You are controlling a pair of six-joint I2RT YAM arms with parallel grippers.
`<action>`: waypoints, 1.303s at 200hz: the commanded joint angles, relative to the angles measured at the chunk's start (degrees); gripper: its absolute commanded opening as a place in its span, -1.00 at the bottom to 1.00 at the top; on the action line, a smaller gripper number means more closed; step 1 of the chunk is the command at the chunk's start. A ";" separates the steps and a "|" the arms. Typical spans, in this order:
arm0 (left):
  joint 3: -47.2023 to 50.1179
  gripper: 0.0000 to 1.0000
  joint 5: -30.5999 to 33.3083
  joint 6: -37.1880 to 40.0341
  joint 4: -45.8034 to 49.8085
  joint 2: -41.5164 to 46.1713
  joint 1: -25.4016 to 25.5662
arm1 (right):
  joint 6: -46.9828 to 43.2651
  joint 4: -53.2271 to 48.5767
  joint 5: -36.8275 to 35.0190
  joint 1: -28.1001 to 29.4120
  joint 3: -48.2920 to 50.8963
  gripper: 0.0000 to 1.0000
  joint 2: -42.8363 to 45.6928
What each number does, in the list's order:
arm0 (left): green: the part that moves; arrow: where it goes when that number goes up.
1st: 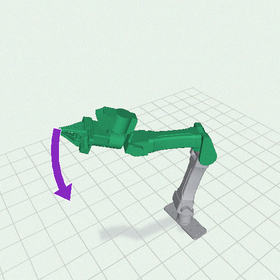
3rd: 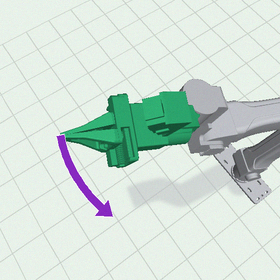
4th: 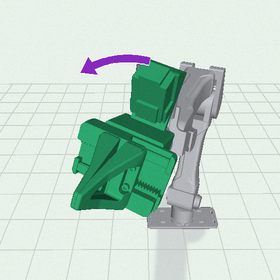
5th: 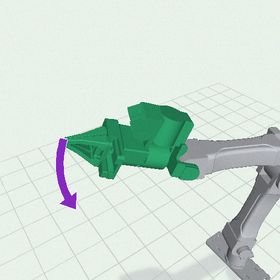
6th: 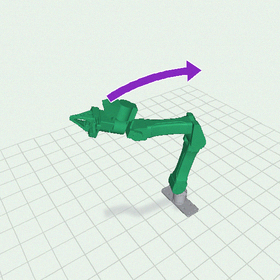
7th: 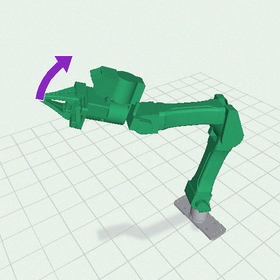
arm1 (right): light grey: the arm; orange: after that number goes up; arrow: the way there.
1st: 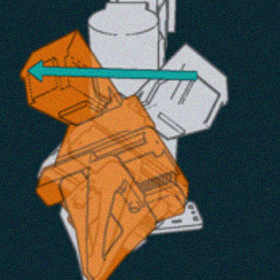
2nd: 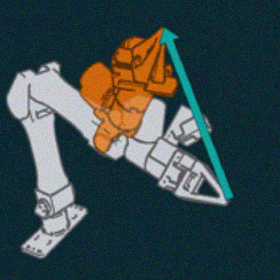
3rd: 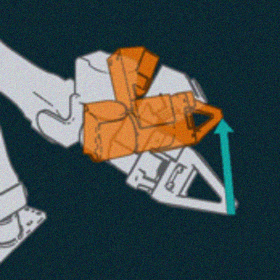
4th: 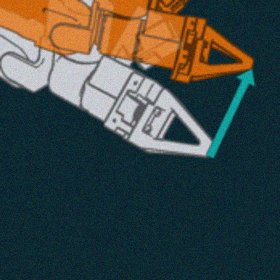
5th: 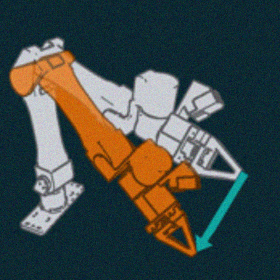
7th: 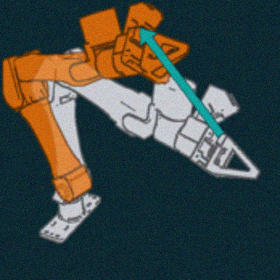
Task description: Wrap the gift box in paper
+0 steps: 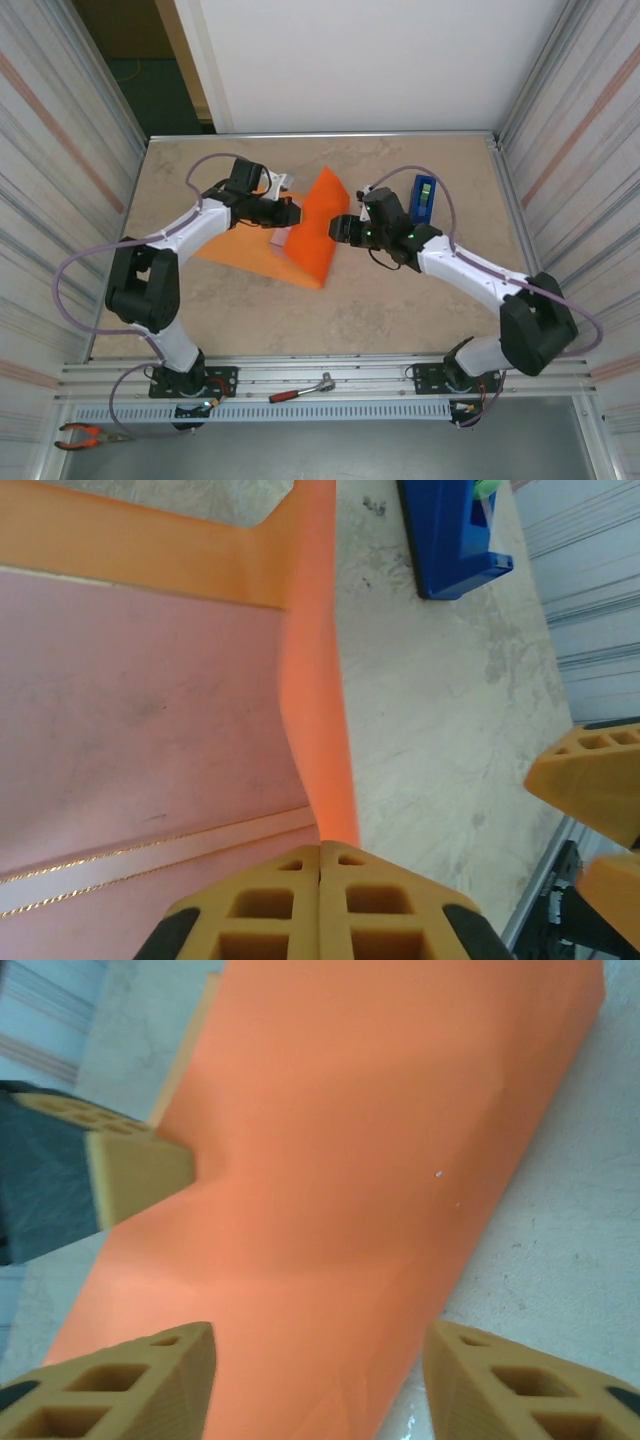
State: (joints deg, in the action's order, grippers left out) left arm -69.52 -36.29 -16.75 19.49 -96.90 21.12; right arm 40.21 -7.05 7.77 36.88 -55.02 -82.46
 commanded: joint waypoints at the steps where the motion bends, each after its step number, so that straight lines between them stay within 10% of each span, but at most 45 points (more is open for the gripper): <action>1: 1.88 -1.00 3.68 1.70 -0.04 3.40 0.14 | 1.35 0.62 1.10 0.49 -4.27 -0.05 -5.34; 95: 3.81 -1.00 10.35 0.99 1.56 3.90 -0.77 | 2.15 2.13 2.07 2.52 -12.37 -0.53 -21.51; 121: 3.58 -0.01 10.49 -0.66 0.09 4.95 -3.16 | 2.03 2.47 1.90 2.48 -10.90 -0.56 -21.71; 146: 1.19 0.43 10.20 -0.78 0.69 3.52 -5.02 | 1.99 2.53 1.98 2.49 -10.07 -0.57 -21.78; 260: -3.53 0.74 15.69 6.54 6.37 -7.01 -1.87 | 1.72 2.31 2.39 2.61 -9.93 -0.60 -22.22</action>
State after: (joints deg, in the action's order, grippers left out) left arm -71.66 -23.68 -13.04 23.35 -103.24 19.07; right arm 41.78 -3.64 9.28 39.27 -66.15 -103.48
